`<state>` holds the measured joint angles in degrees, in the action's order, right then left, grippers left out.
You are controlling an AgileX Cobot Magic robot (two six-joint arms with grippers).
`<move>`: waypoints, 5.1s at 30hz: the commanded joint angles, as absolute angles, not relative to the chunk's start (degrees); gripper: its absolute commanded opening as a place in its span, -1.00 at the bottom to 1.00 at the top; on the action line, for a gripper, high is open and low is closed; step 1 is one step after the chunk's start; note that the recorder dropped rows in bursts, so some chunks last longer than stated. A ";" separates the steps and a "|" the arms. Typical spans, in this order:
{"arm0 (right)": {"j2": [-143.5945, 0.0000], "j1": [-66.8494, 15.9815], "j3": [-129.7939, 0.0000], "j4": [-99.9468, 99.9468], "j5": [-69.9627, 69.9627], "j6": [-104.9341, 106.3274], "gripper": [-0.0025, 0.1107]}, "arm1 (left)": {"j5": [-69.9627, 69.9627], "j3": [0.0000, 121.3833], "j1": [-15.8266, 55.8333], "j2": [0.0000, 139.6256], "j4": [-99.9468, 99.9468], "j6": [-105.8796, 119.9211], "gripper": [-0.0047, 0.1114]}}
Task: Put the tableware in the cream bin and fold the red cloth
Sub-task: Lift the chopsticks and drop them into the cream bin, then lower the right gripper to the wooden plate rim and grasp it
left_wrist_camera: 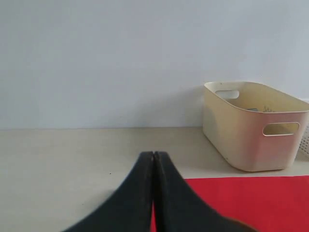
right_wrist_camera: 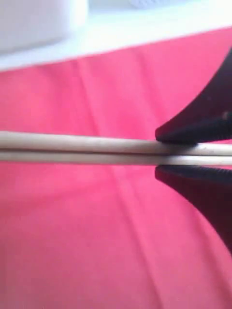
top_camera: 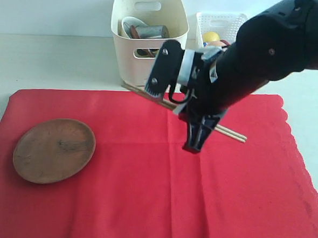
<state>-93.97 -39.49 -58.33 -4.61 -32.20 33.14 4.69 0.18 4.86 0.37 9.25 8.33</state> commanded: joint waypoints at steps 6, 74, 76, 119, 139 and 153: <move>-94.30 -39.34 -62.99 -4.71 -6.95 33.16 -0.96 | 4.94 0.00 5.14 0.00 9.49 8.31 -0.89; -108.41 -31.32 -89.06 21.01 -13.20 32.75 -0.12 | 4.94 0.00 5.14 0.00 9.49 8.31 -0.89; -107.98 -31.32 -89.06 22.42 -18.27 32.75 -0.12 | 4.94 0.00 5.14 0.00 9.49 8.31 -0.89; -131.79 -39.99 -88.95 53.50 -40.62 36.83 -0.12 | 4.94 0.00 5.14 0.00 9.49 8.31 -0.89; -134.16 -39.99 -88.95 56.62 -40.35 36.97 -0.46 | 4.94 0.00 5.14 0.00 9.49 8.31 -0.89; -134.16 -39.99 -88.95 56.62 -40.37 36.85 -0.96 | 4.94 0.00 5.14 0.00 9.49 8.31 -0.89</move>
